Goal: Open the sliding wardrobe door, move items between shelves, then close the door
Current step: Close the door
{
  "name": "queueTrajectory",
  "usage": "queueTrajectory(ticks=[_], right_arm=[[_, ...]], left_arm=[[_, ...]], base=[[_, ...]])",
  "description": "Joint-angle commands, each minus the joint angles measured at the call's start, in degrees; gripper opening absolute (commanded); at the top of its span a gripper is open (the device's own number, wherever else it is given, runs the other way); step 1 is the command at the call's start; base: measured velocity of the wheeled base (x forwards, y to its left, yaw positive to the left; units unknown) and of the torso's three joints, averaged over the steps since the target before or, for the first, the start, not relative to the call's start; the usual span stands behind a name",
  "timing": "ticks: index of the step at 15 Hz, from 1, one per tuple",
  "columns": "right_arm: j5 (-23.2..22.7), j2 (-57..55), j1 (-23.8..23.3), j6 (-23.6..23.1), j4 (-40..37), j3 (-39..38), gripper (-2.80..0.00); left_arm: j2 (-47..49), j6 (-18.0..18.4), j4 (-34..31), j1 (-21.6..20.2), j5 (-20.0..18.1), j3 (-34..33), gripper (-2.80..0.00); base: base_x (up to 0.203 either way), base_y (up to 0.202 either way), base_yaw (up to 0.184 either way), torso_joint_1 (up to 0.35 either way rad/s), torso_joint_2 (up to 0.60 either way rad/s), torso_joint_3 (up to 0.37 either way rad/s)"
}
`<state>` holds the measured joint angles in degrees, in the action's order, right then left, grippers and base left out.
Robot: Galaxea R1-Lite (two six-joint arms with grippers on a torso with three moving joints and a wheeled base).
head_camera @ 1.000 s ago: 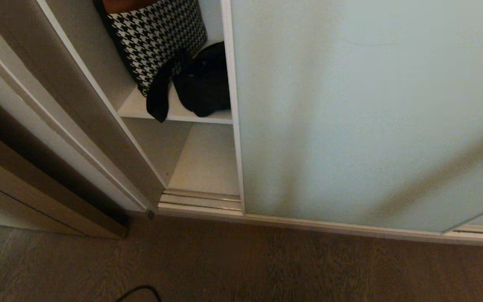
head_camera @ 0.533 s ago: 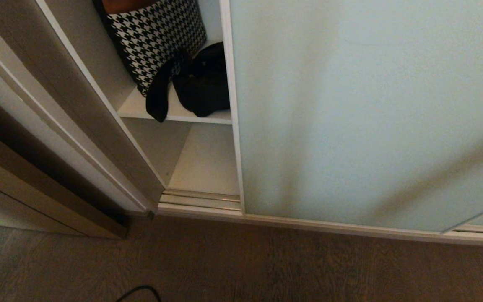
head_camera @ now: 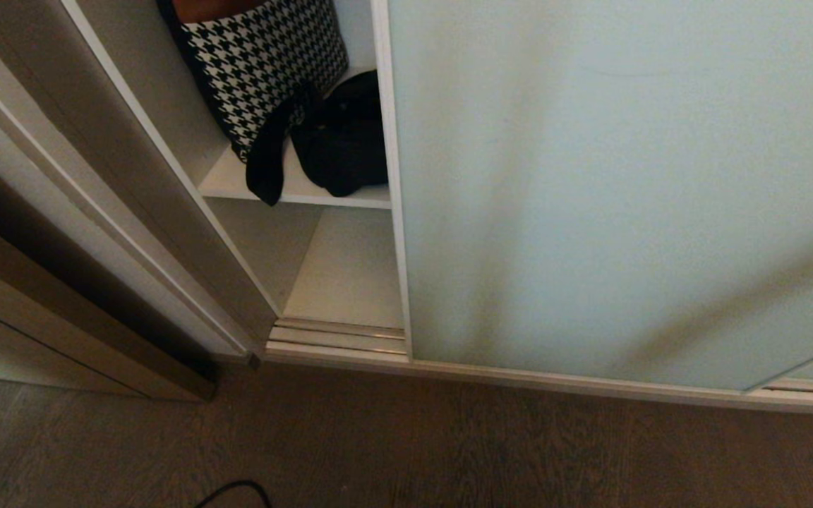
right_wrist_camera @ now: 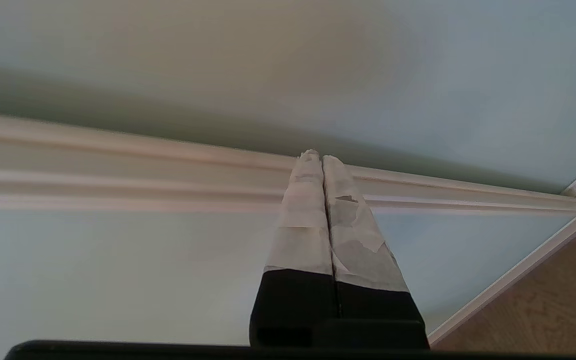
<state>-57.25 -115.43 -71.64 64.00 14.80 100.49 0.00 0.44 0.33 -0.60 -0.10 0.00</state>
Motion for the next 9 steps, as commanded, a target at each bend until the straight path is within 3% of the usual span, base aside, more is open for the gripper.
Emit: queueTrajectory(ticks=[1, 9], right_arm=[[-0.33, -0.64, 1.54, 0.34, 0.34, 0.06, -2.8], [-0.06, -2.78, 4.05, 0.07, 0.72, 0.99, -2.8]], left_arm=[[0.09, 0.0, 0.02, -0.02, 0.01, 0.0, -2.8], [0.09, 0.0, 0.02, -0.02, 0.01, 0.0, -2.8]], base=[[0.0, 0.0, 0.0, 0.0, 0.0, 0.0], [0.0, 0.0, 0.0, 0.0, 0.0, 0.0]])
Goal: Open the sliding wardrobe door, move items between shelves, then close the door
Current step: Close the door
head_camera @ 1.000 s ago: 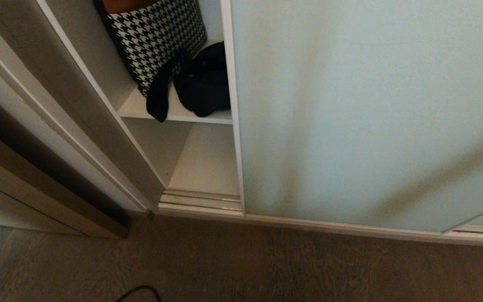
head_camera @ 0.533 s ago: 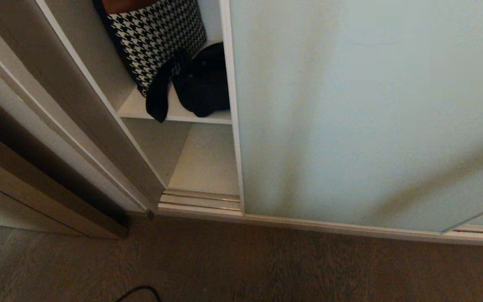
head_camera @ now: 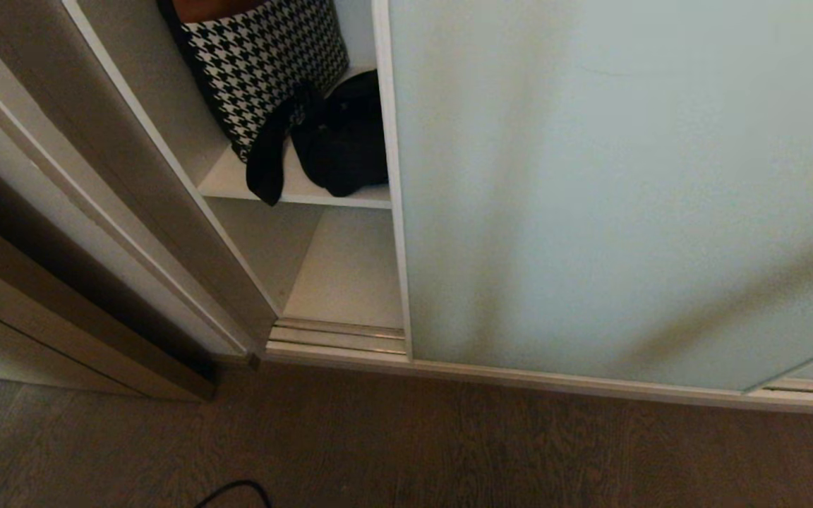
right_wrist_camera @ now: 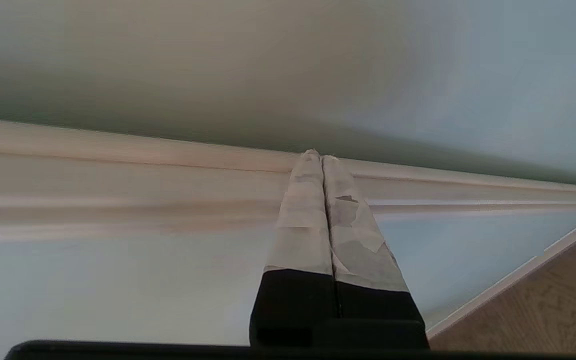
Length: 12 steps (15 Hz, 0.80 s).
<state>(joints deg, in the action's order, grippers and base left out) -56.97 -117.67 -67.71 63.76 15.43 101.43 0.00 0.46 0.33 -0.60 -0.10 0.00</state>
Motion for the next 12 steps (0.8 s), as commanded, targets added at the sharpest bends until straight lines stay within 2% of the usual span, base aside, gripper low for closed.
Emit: queueTrajectory(ticks=[1, 12], right_arm=[[-0.34, -0.87, 0.12, 0.32, 0.13, 0.09, -2.8], [1.22, -5.4, 1.72, 0.29, 5.48, 0.35, -2.8]], left_arm=[[0.09, -0.02, 0.02, -0.02, 0.01, 0.0, -2.8], [0.09, -0.02, 0.02, -0.02, -0.01, 0.0, -2.8]], base=[[0.0, 0.0, 0.0, 0.0, 0.0, 0.0], [0.0, 0.0, 0.0, 0.0, 0.0, 0.0]])
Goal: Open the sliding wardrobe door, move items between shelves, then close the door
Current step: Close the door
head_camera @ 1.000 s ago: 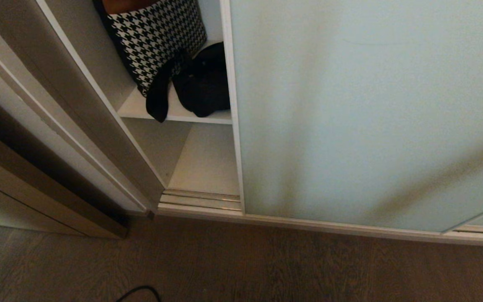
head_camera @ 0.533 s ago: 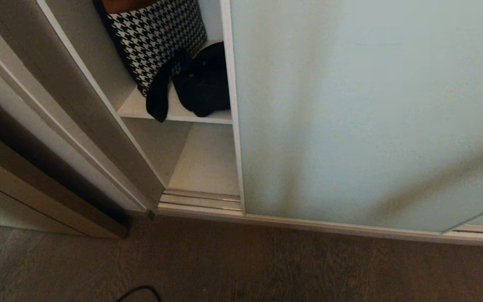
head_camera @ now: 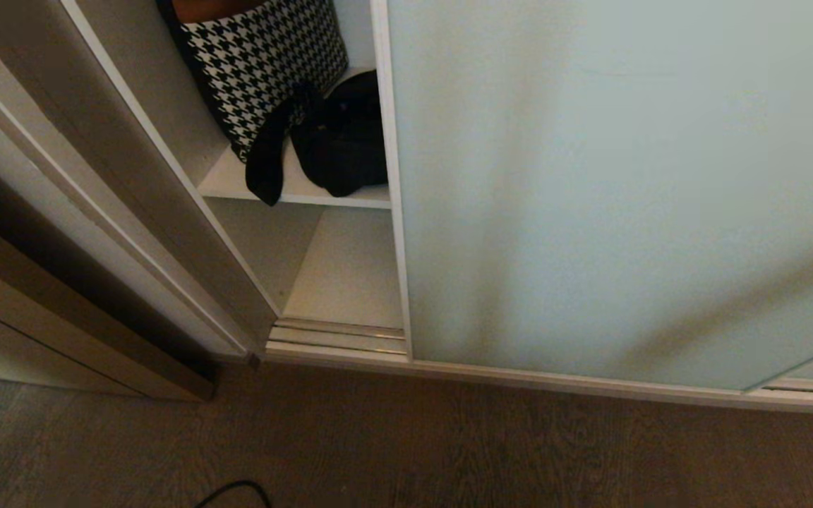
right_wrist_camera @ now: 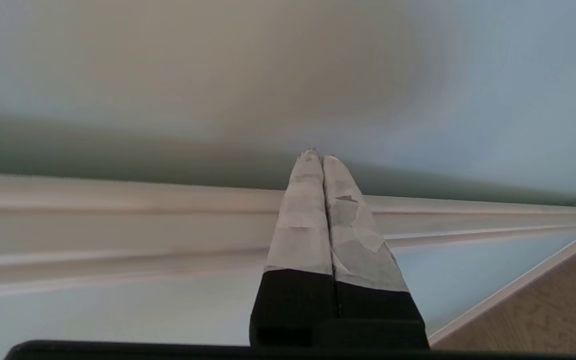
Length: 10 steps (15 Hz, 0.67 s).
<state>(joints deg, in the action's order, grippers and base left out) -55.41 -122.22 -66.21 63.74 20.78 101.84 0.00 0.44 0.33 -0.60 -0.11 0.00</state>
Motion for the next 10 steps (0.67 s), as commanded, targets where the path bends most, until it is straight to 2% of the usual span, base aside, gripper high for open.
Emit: queueTrajectory(ticks=[1, 10], right_arm=[[-0.32, -1.66, 0.94, 0.25, 0.14, -0.06, -2.8], [-0.32, -3.54, 3.34, -0.02, 0.22, 0.22, -2.8]], left_arm=[[0.09, 0.0, 0.02, -0.02, -0.06, 0.0, -2.8], [0.09, 0.0, 0.02, -0.02, -0.05, 0.0, -2.8]], base=[[0.0, 0.0, 0.0, 0.0, 0.0, 0.0], [0.0, 0.0, 0.0, 0.0, 0.0, 0.0]])
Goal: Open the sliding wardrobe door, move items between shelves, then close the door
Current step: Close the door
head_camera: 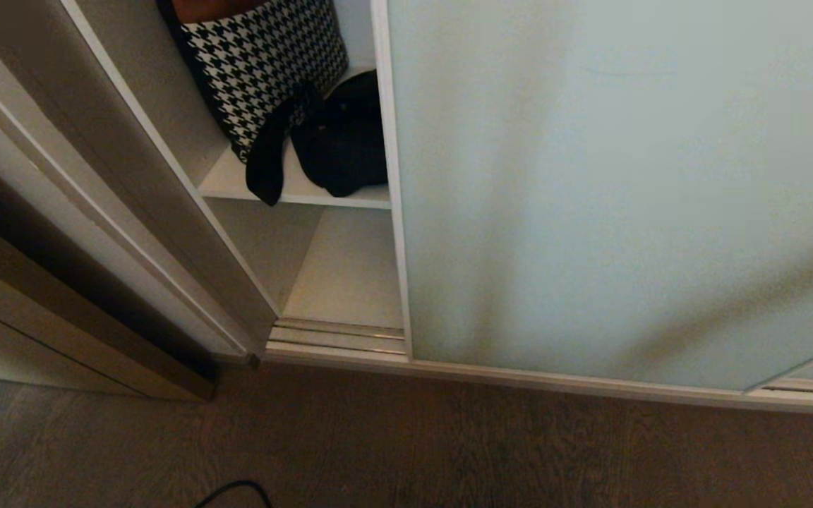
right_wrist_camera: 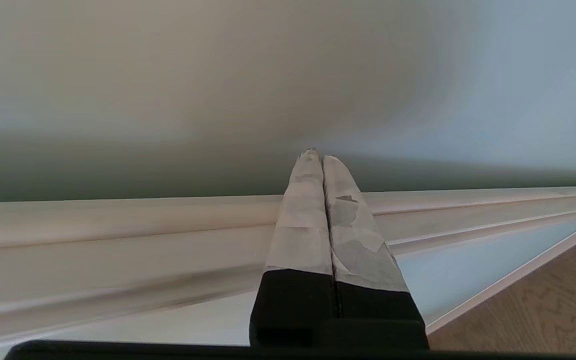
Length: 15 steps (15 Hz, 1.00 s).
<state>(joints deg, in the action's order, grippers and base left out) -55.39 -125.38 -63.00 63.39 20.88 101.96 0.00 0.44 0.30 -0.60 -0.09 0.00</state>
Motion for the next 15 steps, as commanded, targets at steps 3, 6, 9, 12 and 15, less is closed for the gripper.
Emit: queueTrajectory(ticks=[3, 6, 9, 12, 15], right_arm=[[-0.24, -0.73, 0.33, 0.33, 0.04, 0.67, -2.8], [-0.39, 0.87, 0.73, 0.26, 0.03, -1.32, -2.8], [-0.52, 4.09, 1.21, 0.17, 0.04, -4.68, -2.8], [-0.72, 7.88, 2.78, 0.08, 0.1, -9.33, -2.8], [-0.83, 11.98, 4.64, -0.37, 0.12, -14.64, -2.8]], left_arm=[[0.09, 0.0, 0.05, -0.02, 0.0, 0.0, -2.8], [0.09, 0.0, 0.05, -0.02, 0.0, 0.0, -2.8], [0.09, 0.0, 0.05, -0.02, -0.08, 0.0, -2.8], [0.09, 0.0, 0.05, -0.02, 0.0, 0.0, -2.8], [0.09, 0.0, 0.05, -0.02, 0.0, 0.0, -2.8]], base=[[0.0, 0.0, 0.0, 0.0, 0.0, 0.0], [0.0, 0.0, 0.0, 0.0, 0.0, 0.0], [0.0, 0.0, 0.0, 0.0, 0.0, 0.0], [0.0, 0.0, 0.0, 0.0, 0.0, 0.0], [0.0, 0.0, 0.0, 0.0, 0.0, 0.0]])
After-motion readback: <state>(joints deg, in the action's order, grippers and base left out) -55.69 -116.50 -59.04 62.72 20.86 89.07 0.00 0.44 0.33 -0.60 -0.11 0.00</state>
